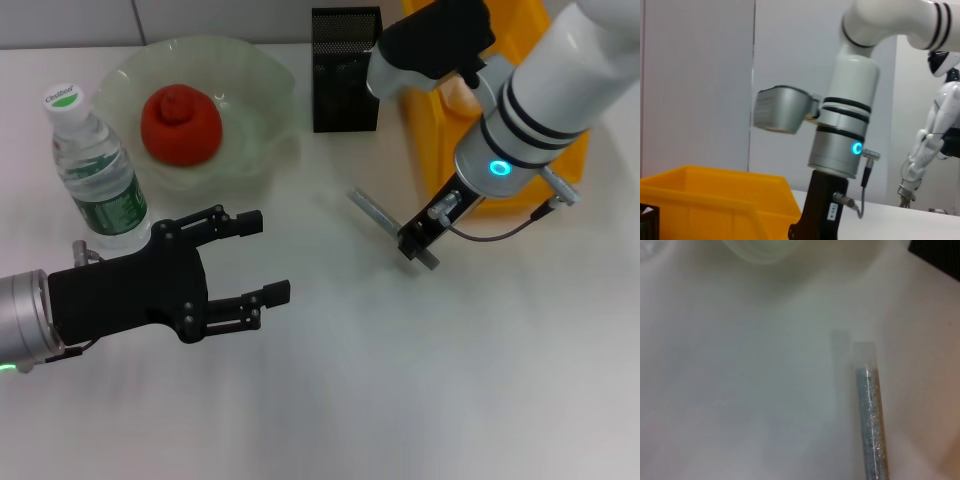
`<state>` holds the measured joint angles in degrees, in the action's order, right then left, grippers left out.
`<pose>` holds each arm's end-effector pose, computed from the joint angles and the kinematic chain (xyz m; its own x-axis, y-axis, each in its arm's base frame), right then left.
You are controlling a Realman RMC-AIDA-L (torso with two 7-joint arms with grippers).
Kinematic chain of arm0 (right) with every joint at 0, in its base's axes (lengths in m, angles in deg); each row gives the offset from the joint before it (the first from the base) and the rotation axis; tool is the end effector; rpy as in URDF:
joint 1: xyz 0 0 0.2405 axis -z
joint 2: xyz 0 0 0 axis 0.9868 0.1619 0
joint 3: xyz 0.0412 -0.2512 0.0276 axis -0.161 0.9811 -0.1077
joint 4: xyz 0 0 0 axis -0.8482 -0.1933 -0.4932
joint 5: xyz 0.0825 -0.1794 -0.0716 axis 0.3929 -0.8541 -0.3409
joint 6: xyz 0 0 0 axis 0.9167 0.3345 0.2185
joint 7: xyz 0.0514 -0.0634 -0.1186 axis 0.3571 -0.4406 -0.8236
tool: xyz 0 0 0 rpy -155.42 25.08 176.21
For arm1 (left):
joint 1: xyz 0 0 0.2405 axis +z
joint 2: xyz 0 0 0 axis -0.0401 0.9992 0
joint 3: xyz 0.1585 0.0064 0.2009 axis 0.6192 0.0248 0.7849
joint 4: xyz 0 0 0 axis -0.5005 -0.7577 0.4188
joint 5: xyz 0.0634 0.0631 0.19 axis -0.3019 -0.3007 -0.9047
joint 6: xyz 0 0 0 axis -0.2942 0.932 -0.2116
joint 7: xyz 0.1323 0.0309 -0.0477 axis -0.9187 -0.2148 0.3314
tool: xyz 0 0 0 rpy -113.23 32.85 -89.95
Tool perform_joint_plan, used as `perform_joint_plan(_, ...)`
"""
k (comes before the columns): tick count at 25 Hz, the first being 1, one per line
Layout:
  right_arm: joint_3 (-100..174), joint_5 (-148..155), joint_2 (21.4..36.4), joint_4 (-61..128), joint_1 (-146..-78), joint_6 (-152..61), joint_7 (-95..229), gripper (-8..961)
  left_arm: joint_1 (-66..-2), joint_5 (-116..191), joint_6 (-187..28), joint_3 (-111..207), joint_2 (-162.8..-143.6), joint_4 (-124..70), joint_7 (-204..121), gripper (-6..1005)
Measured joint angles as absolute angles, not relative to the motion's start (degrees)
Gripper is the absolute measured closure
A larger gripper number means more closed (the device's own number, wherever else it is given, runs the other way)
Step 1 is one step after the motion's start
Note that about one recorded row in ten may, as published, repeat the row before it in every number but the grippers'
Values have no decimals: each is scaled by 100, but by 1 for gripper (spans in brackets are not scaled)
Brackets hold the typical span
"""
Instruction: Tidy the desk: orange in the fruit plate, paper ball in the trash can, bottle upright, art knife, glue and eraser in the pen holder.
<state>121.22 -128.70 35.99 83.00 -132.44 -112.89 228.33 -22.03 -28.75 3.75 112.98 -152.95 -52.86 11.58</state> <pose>0.1463 0.3842 -0.0757 0.6314 -0.7336 0.2514 -0.5850 -0.6634 -0.4666 -0.2733 0.2698 -0.0209 0.7554 0.0874 0.6494 0.2594 -0.9500 -0.1739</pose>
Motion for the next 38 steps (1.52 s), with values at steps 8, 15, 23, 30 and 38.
perform_joint_plan(8, 12055, -12251, 3568, 9376, -12297, -11182, 22055, 808, -2157, -2865, 363, 11244, -15310, -5277, 1166, 181)
perform_joint_plan(15, 12004, -11503, 3566, 9832, -11410, -10689, 21072, 808, -2127, -2878, 356, 11127, -15317, -5276, 1209, 181)
perform_joint_plan(23, 11289, -9796, 3560, 9583, -10637, -10377, 19027, 807, -2118, -2866, 347, 11093, -15324, -5276, 1218, 180)
perform_joint_plan(30, 10881, -8094, 3552, 8818, -10342, -10382, 16756, 807, -2120, -2881, 368, 10971, -15386, -5276, 1219, 180)
perform_joint_plan(38, 10650, -5914, 3554, 7333, -10488, -10416, 13857, 808, -2121, -2887, 371, 10963, -15407, -5276, 1274, 181)
